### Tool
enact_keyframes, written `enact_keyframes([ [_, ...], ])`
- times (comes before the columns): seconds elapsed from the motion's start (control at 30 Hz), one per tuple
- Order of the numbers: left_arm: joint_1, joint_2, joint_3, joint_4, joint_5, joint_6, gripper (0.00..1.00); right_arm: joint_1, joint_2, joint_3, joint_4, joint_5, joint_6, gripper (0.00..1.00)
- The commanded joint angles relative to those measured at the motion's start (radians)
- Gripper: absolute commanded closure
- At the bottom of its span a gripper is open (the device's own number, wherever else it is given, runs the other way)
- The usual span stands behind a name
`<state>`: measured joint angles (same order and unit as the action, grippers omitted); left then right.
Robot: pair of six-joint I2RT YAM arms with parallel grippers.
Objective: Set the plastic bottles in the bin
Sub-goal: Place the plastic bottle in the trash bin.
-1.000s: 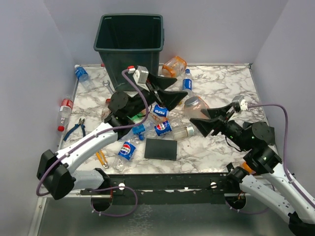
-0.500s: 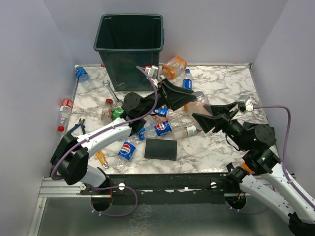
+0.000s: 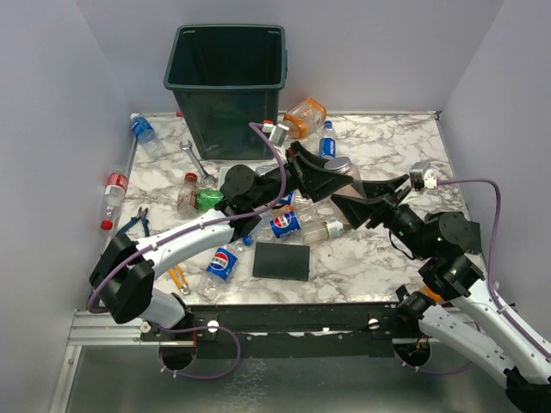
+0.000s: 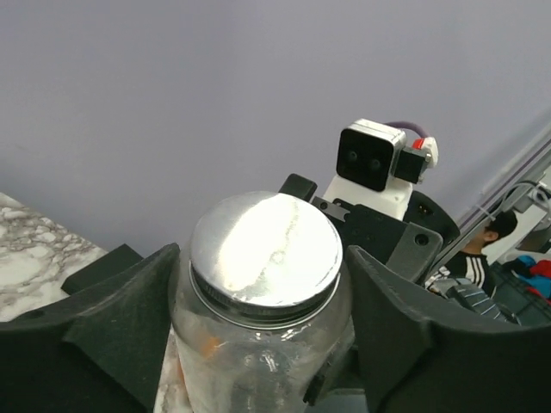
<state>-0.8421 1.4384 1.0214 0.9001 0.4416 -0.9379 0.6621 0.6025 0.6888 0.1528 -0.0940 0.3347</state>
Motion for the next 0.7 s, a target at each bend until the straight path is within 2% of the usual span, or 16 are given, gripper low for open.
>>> enact_keyframes([
  [0.0, -0.034, -0.001, 0.037, -0.028, 0.027, 0.056, 0.40, 0.005, 0.017, 0.002, 0.009, -0.004, 0.012, 0.69],
  [0.07, -0.035, -0.004, 0.039, -0.034, 0.023, 0.066, 0.53, 0.005, 0.017, 0.003, 0.001, -0.008, 0.013, 0.67],
  [0.1, -0.035, -0.006, 0.041, -0.037, 0.024, 0.073, 0.60, 0.005, 0.017, 0.006, -0.005, -0.009, 0.014, 0.64],
  [0.13, -0.035, -0.008, 0.042, -0.040, 0.024, 0.080, 0.66, 0.005, 0.018, 0.013, -0.016, -0.010, 0.017, 0.57],
  [0.23, -0.033, -0.022, 0.049, -0.082, 0.001, 0.126, 0.83, 0.005, 0.020, 0.042, -0.071, -0.012, 0.025, 0.18],
  [0.3, -0.027, -0.040, 0.071, -0.157, -0.036, 0.193, 0.92, 0.004, 0.019, 0.075, -0.123, -0.008, 0.032, 0.01],
  [0.33, -0.019, -0.053, 0.089, -0.214, -0.068, 0.237, 0.99, 0.005, 0.019, 0.100, -0.145, -0.013, 0.030, 0.00],
  [0.43, 0.029, -0.085, 0.160, -0.391, -0.189, 0.349, 1.00, 0.005, 0.019, 0.173, -0.270, -0.019, 0.025, 0.00],
  [0.57, 0.123, -0.105, 0.256, -0.498, -0.275, 0.449, 1.00, 0.005, 0.003, 0.243, -0.353, -0.019, 0.023, 0.00],
  [0.67, 0.172, -0.115, 0.342, -0.559, -0.428, 0.607, 1.00, 0.005, -0.045, 0.256, -0.383, 0.038, 0.030, 0.00],
])
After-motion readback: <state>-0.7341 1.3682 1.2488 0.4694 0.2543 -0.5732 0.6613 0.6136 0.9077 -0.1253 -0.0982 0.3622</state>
